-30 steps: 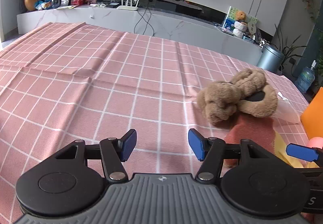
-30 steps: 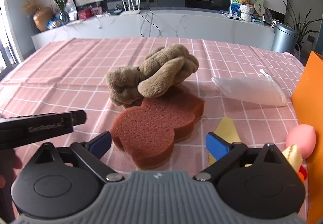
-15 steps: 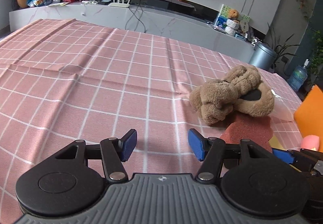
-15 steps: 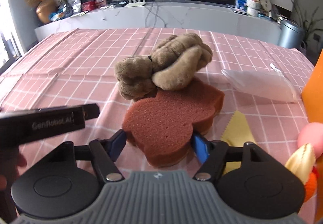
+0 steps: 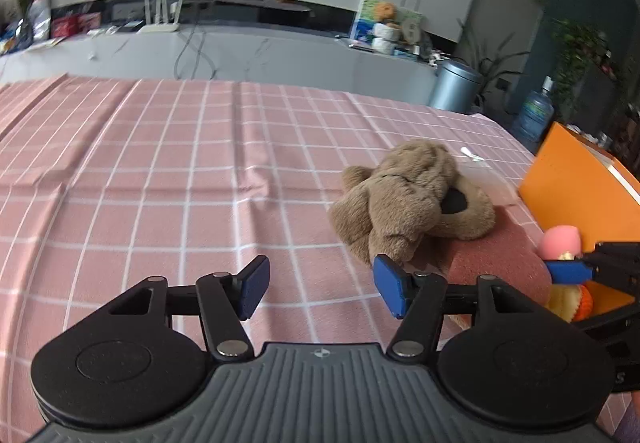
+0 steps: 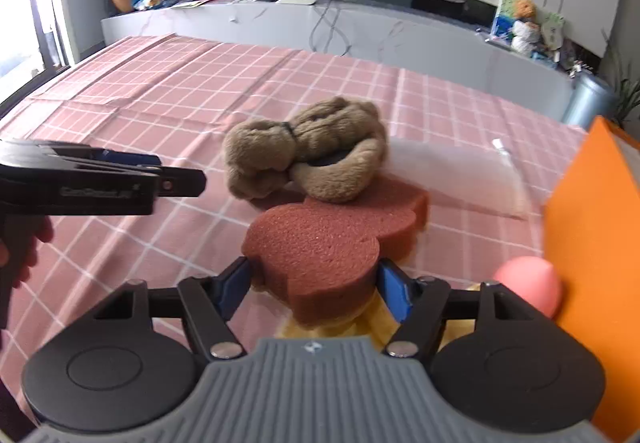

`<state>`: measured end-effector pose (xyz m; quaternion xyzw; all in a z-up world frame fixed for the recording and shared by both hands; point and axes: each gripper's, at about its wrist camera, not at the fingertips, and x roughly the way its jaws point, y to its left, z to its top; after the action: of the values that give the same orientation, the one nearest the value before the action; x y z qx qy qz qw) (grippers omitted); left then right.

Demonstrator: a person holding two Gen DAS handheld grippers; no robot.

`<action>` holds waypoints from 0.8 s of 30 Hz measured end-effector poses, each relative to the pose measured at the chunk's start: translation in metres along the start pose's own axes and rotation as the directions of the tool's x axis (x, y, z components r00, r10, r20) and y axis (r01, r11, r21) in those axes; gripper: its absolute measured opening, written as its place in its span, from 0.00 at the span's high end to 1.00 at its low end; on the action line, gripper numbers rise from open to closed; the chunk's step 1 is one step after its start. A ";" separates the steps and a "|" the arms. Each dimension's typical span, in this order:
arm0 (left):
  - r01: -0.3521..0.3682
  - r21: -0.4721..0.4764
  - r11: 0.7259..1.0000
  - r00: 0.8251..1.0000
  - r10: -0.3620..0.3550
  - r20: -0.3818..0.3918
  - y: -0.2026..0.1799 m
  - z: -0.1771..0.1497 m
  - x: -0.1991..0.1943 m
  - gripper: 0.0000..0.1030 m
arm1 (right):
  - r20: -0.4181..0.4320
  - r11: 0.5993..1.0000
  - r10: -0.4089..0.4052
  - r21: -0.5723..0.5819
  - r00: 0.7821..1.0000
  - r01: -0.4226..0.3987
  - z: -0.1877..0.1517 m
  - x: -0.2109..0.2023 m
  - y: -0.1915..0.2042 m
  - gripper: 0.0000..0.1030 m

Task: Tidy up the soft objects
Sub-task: 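Grasp the brown plush bear with the left gripper while the right grasps the red sponge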

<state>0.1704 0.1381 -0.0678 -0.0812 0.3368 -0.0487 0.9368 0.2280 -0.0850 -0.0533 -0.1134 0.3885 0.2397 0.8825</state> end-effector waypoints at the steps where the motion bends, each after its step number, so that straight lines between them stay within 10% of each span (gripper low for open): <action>1: 0.009 0.022 1.000 1.000 -0.009 0.003 -0.004 0.002 0.000 0.27 | 0.005 1.000 -0.019 0.005 1.000 0.019 -0.001 -0.001 -0.001 0.28; 7: 0.112 0.103 0.988 0.994 -0.112 -0.008 -0.015 0.018 0.007 0.14 | 0.019 0.997 -0.030 0.072 0.999 0.029 -0.001 -0.004 -0.002 0.10; 24: 0.173 0.025 0.985 0.979 -0.169 -0.115 -0.010 0.039 0.071 0.21 | -0.006 0.983 -0.119 0.142 0.993 0.119 0.019 0.033 0.002 0.25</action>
<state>0.2492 0.1228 -0.0807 -0.0907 0.3798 -0.1395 0.9100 0.2582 -0.0654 -0.0649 -0.0729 0.3960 0.1585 0.9016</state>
